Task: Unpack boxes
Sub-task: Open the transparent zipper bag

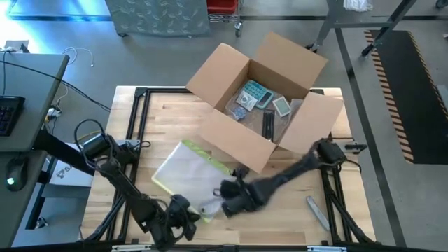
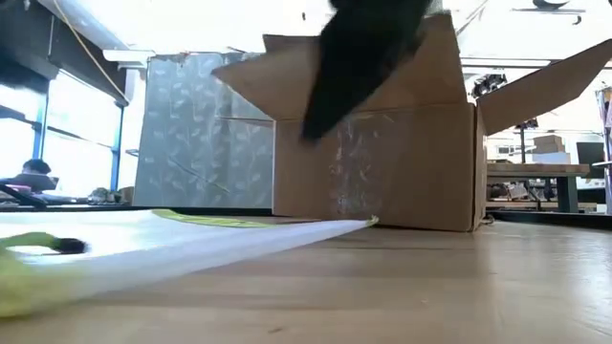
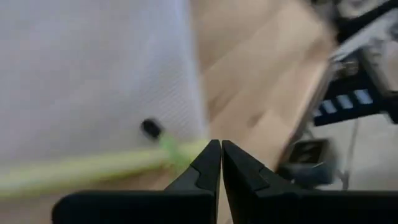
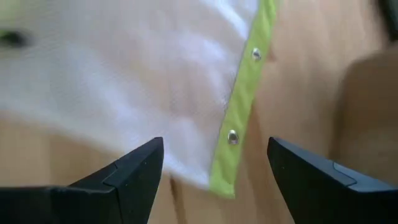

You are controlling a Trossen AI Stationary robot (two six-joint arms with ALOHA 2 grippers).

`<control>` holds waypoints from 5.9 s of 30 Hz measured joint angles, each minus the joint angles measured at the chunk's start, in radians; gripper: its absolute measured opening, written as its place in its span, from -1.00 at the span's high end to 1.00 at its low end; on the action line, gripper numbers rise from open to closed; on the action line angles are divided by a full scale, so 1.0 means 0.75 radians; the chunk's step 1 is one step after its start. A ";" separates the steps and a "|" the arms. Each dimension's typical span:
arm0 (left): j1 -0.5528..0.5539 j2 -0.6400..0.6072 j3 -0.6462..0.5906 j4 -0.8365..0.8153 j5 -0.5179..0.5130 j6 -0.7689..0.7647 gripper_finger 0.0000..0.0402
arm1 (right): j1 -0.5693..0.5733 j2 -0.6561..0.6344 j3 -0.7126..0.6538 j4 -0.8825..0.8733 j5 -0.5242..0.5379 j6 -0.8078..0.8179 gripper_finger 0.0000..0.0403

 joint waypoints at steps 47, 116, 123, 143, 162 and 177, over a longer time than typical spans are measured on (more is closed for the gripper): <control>0.090 -0.049 0.086 -0.396 0.131 1.030 0.95 | -0.027 0.096 -0.261 0.725 -0.378 -0.495 0.98; 0.151 0.150 0.638 -0.753 0.056 1.003 0.95 | 0.273 -0.375 -0.595 1.514 -0.235 -0.579 0.27; 0.158 0.151 0.653 -0.722 0.075 1.023 0.94 | 0.293 -0.249 -0.248 0.898 0.074 -0.668 0.01; 0.073 0.135 0.653 -0.867 0.232 0.908 0.57 | 0.230 -0.145 -0.418 1.008 0.163 -0.226 1.00; -0.079 0.233 0.651 -0.699 -0.652 0.696 0.34 | 0.225 -0.155 -0.406 1.376 0.187 -0.158 1.00; 0.021 0.267 0.652 -0.652 -0.559 0.777 0.56 | 0.236 -0.161 -0.238 1.143 0.224 -0.236 1.00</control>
